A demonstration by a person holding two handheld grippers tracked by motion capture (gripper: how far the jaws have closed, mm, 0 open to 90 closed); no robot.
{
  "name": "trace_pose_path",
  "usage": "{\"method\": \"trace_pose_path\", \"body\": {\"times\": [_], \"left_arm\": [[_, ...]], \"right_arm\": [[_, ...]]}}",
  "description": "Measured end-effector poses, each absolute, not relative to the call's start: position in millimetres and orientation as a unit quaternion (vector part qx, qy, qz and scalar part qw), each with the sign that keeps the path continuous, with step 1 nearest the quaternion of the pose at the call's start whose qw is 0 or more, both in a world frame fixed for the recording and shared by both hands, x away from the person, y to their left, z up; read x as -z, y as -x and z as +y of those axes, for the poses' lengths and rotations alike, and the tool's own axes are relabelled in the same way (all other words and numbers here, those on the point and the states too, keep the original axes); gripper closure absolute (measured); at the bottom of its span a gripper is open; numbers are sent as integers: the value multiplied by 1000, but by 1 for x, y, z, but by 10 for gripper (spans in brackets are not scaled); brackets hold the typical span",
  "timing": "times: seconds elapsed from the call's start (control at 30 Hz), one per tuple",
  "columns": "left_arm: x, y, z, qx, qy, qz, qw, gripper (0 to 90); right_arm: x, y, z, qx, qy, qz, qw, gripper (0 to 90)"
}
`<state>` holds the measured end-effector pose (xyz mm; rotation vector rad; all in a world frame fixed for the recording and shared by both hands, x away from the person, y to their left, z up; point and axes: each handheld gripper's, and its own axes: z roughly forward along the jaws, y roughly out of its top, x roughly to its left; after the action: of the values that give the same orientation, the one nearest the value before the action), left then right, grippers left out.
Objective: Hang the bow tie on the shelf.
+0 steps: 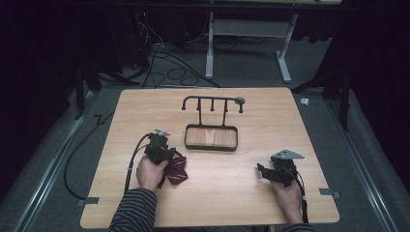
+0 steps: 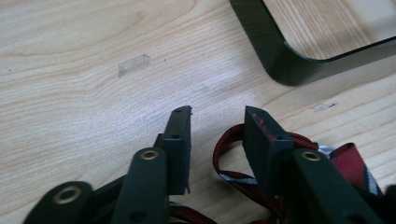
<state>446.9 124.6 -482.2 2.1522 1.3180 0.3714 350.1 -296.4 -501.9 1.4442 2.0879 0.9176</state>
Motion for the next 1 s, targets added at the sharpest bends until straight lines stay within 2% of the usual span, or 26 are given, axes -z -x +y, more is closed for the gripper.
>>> {"method": "trace_pose_path", "body": {"times": [0.2,0.33,0.7,1.0], "left_arm": [[485,-447,122,-138,-817,482,285,823],[485,-446,123,-134,-819,479,284,885],[465,-436,129,-131,-816,463,320,893],[428,-420,139,-137,-802,444,375,894]], "right_arm": [[502,-350,-296,-332,-523,754,219,349],[502,-350,-296,-332,-523,754,219,349],[502,-350,-296,-332,-522,755,219,349],[502,-350,-296,-332,-522,755,219,347]]}}
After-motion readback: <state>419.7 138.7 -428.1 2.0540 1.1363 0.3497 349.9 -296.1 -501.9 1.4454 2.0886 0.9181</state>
